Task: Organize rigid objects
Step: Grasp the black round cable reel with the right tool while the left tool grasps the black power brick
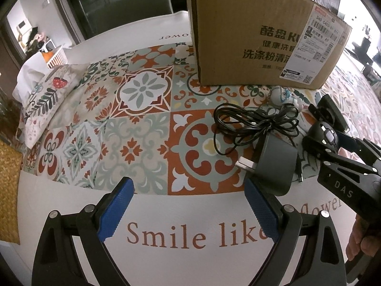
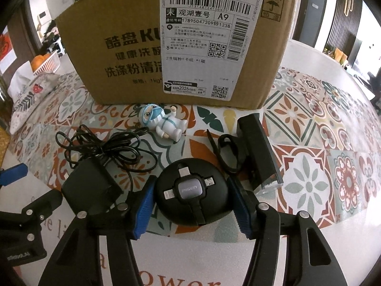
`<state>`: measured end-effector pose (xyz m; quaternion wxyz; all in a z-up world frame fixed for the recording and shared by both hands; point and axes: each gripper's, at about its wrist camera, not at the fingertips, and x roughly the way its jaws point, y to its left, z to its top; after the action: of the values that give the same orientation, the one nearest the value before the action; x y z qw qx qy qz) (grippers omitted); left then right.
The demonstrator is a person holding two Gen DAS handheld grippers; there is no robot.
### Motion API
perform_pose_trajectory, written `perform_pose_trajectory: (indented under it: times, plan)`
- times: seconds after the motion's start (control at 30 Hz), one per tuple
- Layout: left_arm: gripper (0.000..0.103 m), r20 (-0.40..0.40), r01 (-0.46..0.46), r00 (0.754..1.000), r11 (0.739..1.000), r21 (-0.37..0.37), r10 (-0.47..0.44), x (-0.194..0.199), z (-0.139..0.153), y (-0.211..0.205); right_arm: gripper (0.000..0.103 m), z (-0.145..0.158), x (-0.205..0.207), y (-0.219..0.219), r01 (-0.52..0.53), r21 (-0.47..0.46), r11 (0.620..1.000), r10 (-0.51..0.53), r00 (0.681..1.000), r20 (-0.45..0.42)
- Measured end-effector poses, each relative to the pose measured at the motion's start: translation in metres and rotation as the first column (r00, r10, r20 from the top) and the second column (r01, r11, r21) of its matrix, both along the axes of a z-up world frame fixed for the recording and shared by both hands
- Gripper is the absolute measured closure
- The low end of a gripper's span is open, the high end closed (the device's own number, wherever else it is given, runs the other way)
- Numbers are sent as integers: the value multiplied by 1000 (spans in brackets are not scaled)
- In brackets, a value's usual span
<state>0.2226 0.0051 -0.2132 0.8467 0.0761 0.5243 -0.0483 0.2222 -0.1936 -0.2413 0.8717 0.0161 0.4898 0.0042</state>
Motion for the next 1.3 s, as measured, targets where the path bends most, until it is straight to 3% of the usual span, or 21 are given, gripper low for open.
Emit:
perform_pose_trajectory:
  times: [0.43, 0.93, 1.3]
  plan:
    - [15, 18, 92, 996, 994, -55, -92, -6, 14, -19, 44, 10, -23, -16, 60, 47, 997, -59, 998, -13]
    - [23, -2, 225, 973, 955, -192, -230, 10, 2, -37, 44, 11, -42, -28, 151, 72, 986, -150, 989, -7]
    - [30, 8, 262, 964, 942, -209, -266, 15, 18, -55, 44, 14, -41, -43, 192, 149, 970, -195, 981, 4]
